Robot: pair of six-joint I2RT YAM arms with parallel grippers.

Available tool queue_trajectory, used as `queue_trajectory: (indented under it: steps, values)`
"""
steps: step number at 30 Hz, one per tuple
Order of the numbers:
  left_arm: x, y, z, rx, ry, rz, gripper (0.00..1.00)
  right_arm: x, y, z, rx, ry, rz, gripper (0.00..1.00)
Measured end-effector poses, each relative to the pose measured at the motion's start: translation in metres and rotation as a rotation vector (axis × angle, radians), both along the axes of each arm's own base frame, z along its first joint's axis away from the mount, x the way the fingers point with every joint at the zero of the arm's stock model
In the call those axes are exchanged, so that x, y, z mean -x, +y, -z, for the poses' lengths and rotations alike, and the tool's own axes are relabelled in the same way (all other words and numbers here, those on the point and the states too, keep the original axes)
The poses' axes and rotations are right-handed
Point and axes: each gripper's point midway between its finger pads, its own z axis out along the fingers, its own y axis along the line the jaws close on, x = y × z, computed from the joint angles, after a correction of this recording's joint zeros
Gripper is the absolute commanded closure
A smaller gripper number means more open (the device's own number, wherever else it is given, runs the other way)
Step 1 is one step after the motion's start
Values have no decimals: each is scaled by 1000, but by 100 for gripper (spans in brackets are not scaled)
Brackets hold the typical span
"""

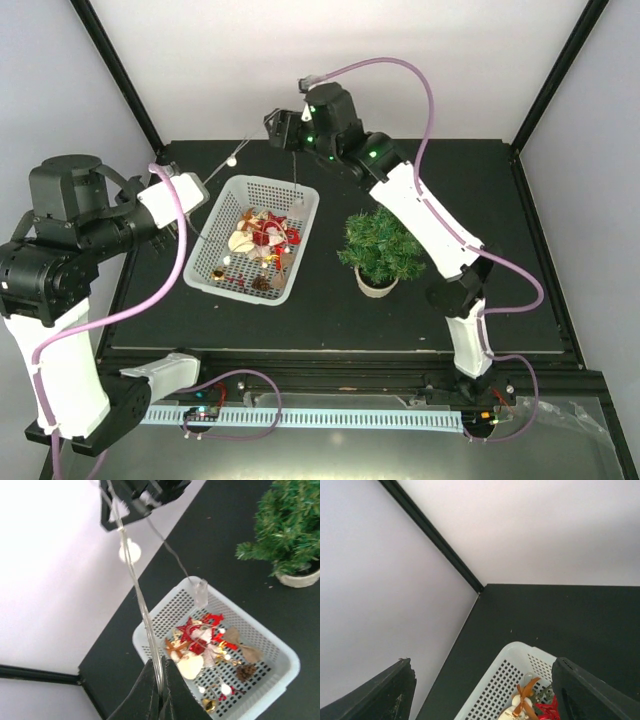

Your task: Decorate the small christmas tree

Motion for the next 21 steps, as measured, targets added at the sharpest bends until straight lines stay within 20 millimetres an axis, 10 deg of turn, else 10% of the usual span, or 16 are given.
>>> queue_trajectory:
  steps: [21]
  values:
    - [-39, 9, -7, 23, -55, -93, 98, 27, -104, -106, -50, -186, 107, 76]
